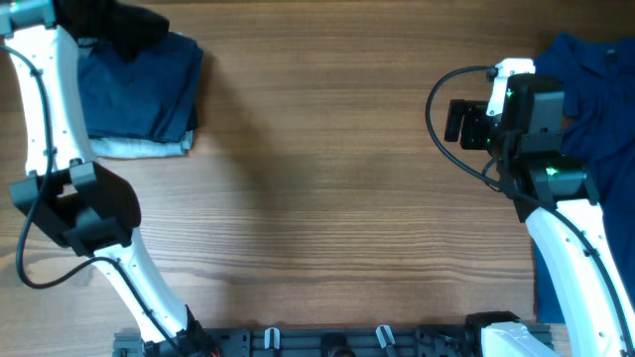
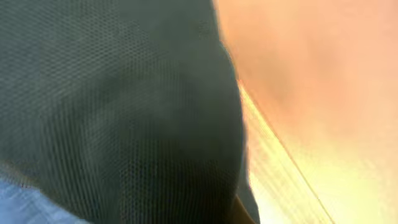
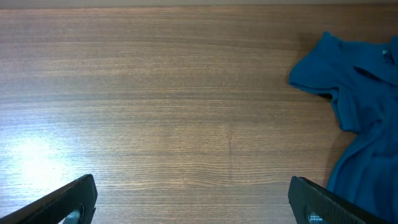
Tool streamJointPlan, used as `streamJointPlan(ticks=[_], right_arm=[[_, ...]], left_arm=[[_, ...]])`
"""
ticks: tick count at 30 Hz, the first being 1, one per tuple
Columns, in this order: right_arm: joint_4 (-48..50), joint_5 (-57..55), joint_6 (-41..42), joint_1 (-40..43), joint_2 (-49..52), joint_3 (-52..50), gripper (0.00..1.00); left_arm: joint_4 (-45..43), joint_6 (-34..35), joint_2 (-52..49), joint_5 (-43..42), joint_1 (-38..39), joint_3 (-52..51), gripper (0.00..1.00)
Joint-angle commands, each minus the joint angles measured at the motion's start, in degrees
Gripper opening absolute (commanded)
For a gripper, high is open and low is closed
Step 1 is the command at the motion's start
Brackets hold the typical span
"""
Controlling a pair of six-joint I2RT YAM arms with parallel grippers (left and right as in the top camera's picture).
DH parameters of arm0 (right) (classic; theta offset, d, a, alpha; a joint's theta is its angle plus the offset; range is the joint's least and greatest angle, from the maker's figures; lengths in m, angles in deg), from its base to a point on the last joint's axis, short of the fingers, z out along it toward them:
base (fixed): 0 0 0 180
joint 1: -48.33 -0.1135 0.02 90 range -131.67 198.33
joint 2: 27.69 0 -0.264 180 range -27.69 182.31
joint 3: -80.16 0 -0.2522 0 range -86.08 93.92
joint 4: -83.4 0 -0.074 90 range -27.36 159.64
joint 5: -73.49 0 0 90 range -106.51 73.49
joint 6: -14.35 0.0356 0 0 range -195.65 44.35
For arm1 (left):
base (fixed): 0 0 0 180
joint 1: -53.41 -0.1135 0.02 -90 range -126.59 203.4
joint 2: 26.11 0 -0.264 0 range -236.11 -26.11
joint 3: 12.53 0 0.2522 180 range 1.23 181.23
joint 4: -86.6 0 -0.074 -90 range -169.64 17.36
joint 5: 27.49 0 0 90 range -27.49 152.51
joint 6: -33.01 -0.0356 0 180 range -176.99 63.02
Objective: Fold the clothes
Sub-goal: 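Carry the polo with the left gripper onto the top-left clothes stack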
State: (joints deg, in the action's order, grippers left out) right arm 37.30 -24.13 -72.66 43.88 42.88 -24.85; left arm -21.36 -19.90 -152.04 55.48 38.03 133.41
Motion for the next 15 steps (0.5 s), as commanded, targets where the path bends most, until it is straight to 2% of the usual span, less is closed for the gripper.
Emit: streamJointPlan(ticks=[1,9,12,15], right_arm=[[0.09,-0.96,0.04,0.02,0.48,-0.17,0.99],[0.09,-0.98,0.04,0.02,0.48,-0.17,1.0],[0.07,-0.98,0.04,0.02,0.48,-0.17,0.99],[0.09,-0.96,0.04,0.02,0.48,-0.17,1.0]], left_arm=[[2.4,1.11,0.9,-1.53,-1.95,1.81,0.04],[9.97,-2.34,0.39,0.0,-3.5,0.7,0.04],[9.57,-2.34,0.35,2.56,-3.5,-4.5,0.04],[5.29,-2.34,0.35,2.84,-3.5,-12.48,0.04]])
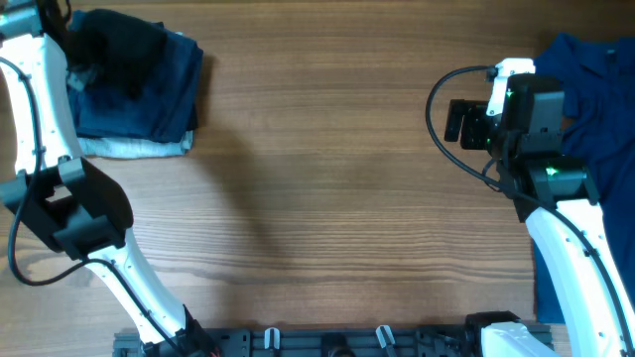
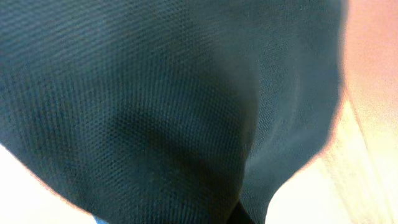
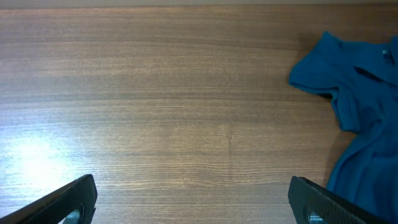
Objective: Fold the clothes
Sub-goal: 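Carry the polo with the left gripper onto the top-left clothes stack, then release the polo and adjust it on the stack with the left gripper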
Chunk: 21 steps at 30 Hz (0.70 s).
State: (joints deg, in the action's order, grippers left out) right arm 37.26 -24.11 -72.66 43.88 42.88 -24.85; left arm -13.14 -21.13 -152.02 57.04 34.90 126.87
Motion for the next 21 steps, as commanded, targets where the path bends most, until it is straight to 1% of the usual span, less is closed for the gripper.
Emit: streamJointPlan(ticks=[1,2,3,4,5,6,7,10,12,13,14,15,16,20,21], right_arm=[[0.13,-1.01,0.04,0.02,0.48,-0.17,1.0],[0.13,-0.98,0.02,0.02,0.48,-0.17,0.99],[0.13,-0.98,0.04,0.02,0.48,-0.17,1.0],[0.13,-0.98,0.04,0.02,0.48,-0.17,1.0],[0.13,-0.98,0.04,0.02,0.48,-0.17,1.0],[0.13,-0.98,0.04,0.02,0.48,-0.17,0.99],[0.13,-0.98,0.04,0.02,0.48,-0.17,1.0],[0.13,-1.01,0.02,0.02,0.48,-0.17,1.0],[0.13,-1.01,0.04,0.02,0.48,-0.17,1.0],[0.13,-1.01,0.04,0.02,0.48,-0.17,1.0],[0.13,-0.98,0.04,0.02,0.48,-0.17,0.99],[0.13,-0.98,0.04,0.02,0.48,-0.17,1.0],[0.13,-1.01,0.02,0.02,0.48,-0.17,0.99],[0.13,-0.98,0.04,0.02,0.48,-0.17,1.0],[0.15,-1.01,0.04,0.02,0.48,-0.17,1.0]], left_arm=[[-4.04,-1.14,0.33,1.29,-0.37,-7.43,0.04],[-4.81,-1.16,0.33,1.29,-0.37,-9.11,0.04],[-4.5,-3.28,0.33,1.01,-0.37,-9.4,0.17],[-4.13,-6.64,0.59,1.05,-0.39,-9.38,0.53],[-3.65,-8.48,1.09,1.07,-0.61,-9.33,0.82],[-2.49,-8.7,2.29,1.05,-1.22,-9.27,0.98],[-2.03,-8.7,3.48,0.98,-1.75,-9.27,1.0],[-1.18,-8.68,10.56,-1.27,-4.04,-9.27,0.99],[-1.2,-8.68,16.81,-5.62,-4.98,-9.29,0.94],[-1.27,-8.72,18.58,-5.86,-4.96,-9.29,0.7],[-1.31,-10.27,19.43,-5.95,-4.63,-9.29,0.41],[-1.29,-12.15,19.45,-6.05,-4.31,-9.29,0.04],[-0.74,-13.22,18.58,-6.08,-3.91,-9.4,0.04],[2.08,-13.31,12.92,-6.54,-3.74,-9.51,0.04],[2.14,-16.2,10.29,-8.59,-3.72,-9.55,0.04]])
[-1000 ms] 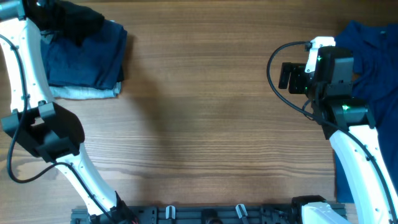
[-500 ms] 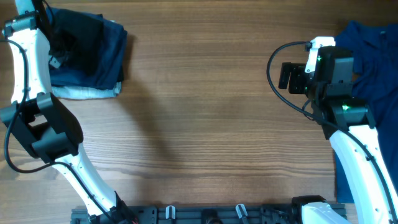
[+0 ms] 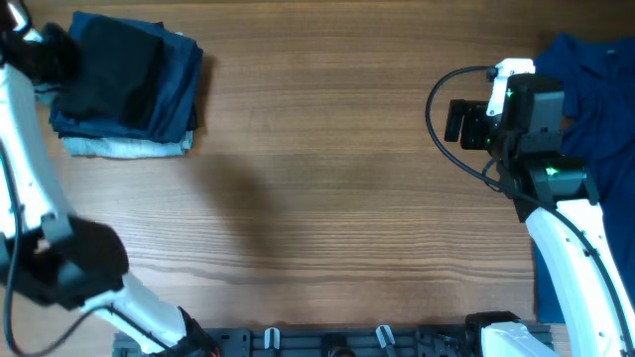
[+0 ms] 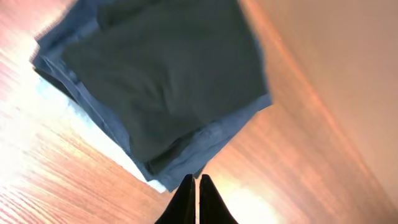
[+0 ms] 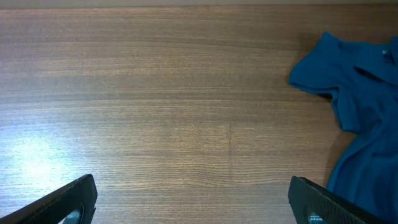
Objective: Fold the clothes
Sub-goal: 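Release the polo and adjust it on the stack with the left gripper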
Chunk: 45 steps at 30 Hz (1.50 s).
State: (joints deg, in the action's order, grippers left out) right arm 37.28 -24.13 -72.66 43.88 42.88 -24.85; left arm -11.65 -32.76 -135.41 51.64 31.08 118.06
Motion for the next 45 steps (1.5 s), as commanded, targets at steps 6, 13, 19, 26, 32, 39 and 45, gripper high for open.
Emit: streamJointPlan(ticks=[6,13,19,26,32,39,45], right_arm=[[0.11,-0.98,0.04,0.02,0.48,-0.17,1.0],[0.11,-0.96,0.02,0.02,0.48,-0.17,1.0],[0.11,-0.96,0.04,0.02,0.48,-0.17,1.0],[0.11,-0.98,0.02,0.02,0.48,-0.17,1.0],[0.11,-0.98,0.02,0.02,0.48,-0.17,1.0],[0.11,-0.96,0.04,0.02,0.48,-0.17,1.0],[0.11,-0.98,0.04,0.02,0.48,-0.17,1.0]], left_arm=[[1.99,-7.58,-21.99,-5.62,0.13,-3.04,0.04],[-4.13,-9.05,-17.66,-21.09,-0.07,-4.66,0.04],[-17.64,-8.81,-3.98,-21.66,-0.02,-4.66,0.11],[-30.16,-5.31,-13.92,-13.33,-0.07,-4.72,0.09],[-39.45,-4.26,-25.18,-12.07,-0.13,-4.72,0.08],[-44.13,-1.2,-15.17,-24.92,0.31,-4.7,0.14],[-34.77,0.28,-5.18,-20.39,7.23,-4.7,0.22]])
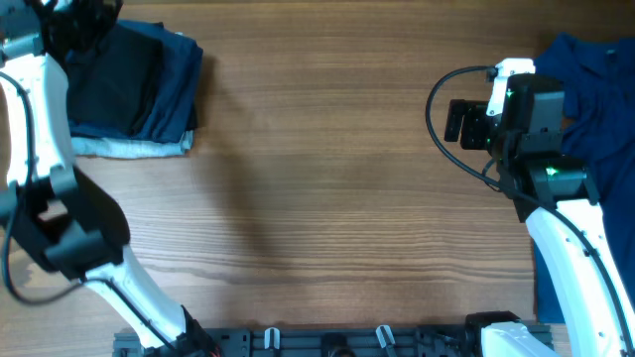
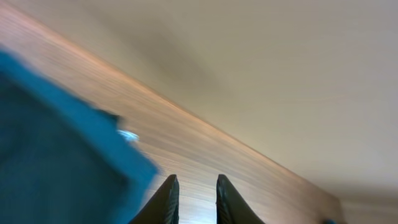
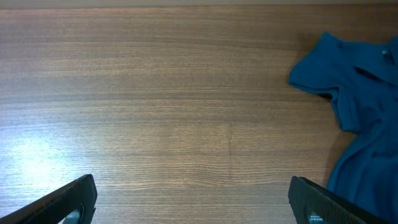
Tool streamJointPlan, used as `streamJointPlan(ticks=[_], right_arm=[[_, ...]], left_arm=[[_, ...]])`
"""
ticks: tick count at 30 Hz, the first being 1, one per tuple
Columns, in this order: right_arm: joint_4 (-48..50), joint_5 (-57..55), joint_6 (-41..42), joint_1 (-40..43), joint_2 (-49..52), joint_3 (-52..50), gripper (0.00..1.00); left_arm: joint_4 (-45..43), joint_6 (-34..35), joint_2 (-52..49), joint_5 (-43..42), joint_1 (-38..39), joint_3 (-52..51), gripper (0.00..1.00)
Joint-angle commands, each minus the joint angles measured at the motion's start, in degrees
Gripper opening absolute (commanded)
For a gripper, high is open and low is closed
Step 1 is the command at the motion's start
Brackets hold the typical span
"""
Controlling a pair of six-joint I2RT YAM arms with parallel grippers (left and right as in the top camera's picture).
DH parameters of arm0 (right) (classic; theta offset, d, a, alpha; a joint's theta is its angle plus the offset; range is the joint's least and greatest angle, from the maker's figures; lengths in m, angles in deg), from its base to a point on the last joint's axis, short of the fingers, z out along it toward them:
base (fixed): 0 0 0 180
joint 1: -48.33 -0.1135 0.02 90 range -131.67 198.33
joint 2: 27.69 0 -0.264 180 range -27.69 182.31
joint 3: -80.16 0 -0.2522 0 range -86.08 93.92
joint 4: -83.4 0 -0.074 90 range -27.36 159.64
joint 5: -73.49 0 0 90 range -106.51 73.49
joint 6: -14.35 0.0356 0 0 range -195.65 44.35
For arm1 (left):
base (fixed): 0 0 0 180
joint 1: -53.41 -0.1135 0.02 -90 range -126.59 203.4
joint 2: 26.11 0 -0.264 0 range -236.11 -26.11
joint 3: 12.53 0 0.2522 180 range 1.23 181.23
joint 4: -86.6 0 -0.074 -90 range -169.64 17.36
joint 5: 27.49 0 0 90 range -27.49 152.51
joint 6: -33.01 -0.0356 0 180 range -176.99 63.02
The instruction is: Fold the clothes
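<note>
A folded stack (image 1: 174,94) of blue garments lies at the table's far left with a dark garment (image 1: 119,79) flat on top. My left gripper (image 1: 87,22) hovers over the stack's far edge; in its wrist view the left gripper (image 2: 196,196) stands slightly open, empty, with blurred blue fabric (image 2: 56,162) to its left. An unfolded blue shirt (image 1: 595,84) lies heaped at the far right. My right gripper (image 1: 453,121) hangs left of it, and its wrist view shows the right gripper (image 3: 193,183) wide open over bare wood, the shirt (image 3: 357,118) to the right.
A pale blue piece (image 1: 134,148) sticks out under the stack's near side. The wooden table (image 1: 327,178) stretches between stack and heap. A rail with clips (image 1: 327,339) runs along the front edge. A pale wall (image 2: 267,74) rises behind the table.
My left gripper was shut beside the stack's left edge; now it is over the stack's far edge, tilted toward the back wall, with its fingers slightly apart. The right arm has not moved.
My left gripper first hung over the stack's far side with the dark garment bunched at it. Then the garment lay on the stack with the gripper at its left corner. Then the gripper was shut and clear, the garment flat. Now it is slightly open. The right arm stayed still.
</note>
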State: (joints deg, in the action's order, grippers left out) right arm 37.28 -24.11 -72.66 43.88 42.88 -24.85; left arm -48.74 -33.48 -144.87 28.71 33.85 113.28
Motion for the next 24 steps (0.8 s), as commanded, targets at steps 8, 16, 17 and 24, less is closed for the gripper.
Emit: streamJointPlan(ticks=[8,16,17,24], right_arm=[[0.11,-1.01,0.02,0.02,0.48,-0.17,1.0],[0.11,-0.98,0.04,0.02,0.48,-0.17,1.0],[0.11,-0.98,0.04,0.02,0.48,-0.17,1.0],[0.13,-1.01,0.04,0.02,0.48,-0.17,1.0]], left_arm=[[9.18,1.38,4.33,16.52,17.16,0.07,1.0],[9.73,1.38,4.33,16.52,18.49,0.07,1.0],[9.73,1.38,4.33,16.52,18.49,0.07,1.0],[9.73,1.38,4.33,16.52,18.49,0.07,1.0]])
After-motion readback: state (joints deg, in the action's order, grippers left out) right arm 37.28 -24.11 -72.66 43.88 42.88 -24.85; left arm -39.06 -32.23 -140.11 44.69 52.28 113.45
